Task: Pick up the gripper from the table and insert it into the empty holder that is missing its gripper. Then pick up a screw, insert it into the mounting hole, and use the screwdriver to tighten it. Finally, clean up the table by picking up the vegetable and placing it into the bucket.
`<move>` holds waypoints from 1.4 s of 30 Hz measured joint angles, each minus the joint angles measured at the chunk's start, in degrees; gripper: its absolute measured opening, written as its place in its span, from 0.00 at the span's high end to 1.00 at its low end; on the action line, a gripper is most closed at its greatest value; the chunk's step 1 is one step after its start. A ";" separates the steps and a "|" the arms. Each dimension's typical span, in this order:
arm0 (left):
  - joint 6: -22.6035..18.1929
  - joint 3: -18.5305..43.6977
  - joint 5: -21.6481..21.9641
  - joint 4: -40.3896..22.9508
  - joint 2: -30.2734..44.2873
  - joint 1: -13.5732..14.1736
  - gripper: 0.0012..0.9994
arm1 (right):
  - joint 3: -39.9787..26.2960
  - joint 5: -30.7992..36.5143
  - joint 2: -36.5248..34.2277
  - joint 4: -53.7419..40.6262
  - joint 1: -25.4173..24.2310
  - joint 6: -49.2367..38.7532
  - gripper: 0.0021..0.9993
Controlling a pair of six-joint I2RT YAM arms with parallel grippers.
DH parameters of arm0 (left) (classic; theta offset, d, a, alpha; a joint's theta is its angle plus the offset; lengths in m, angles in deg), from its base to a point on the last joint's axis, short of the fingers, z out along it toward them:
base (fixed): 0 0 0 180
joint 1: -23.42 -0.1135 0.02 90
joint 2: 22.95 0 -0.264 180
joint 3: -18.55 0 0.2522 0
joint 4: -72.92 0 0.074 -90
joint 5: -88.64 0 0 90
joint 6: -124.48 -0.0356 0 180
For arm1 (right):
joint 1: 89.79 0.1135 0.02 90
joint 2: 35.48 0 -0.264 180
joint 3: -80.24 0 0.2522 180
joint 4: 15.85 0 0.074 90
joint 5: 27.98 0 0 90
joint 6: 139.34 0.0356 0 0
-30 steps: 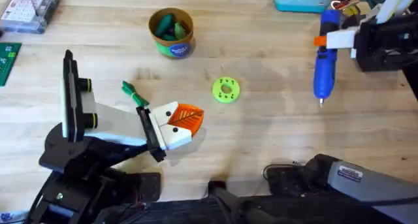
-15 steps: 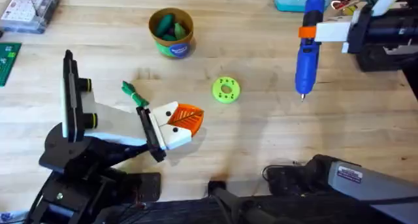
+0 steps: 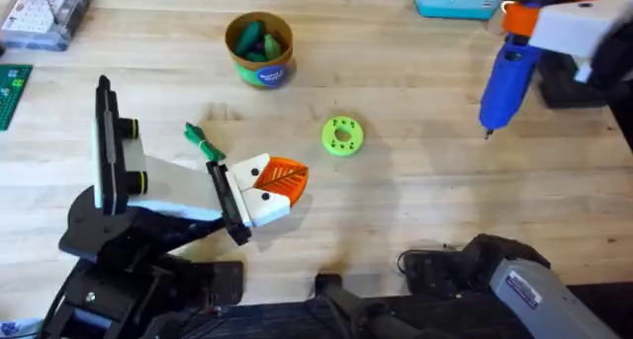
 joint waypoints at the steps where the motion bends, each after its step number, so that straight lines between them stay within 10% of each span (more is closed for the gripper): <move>1: 0.00 0.00 0.00 0.00 0.00 0.00 0.99 | 0.00 -0.02 1.74 -0.27 0.00 0.32 0.96; 11: 0.00 0.00 0.00 0.00 0.00 0.00 0.99 | 6.19 -0.52 19.23 1.13 0.00 3.13 0.96; 22: 0.02 0.00 0.00 0.00 0.00 0.00 0.99 | 29.46 -6.16 25.68 39.84 2.47 25.76 0.96; 42: 0.02 0.00 0.00 0.00 0.00 0.00 0.99 | 34.10 11.39 14.18 62.51 39.05 33.65 0.96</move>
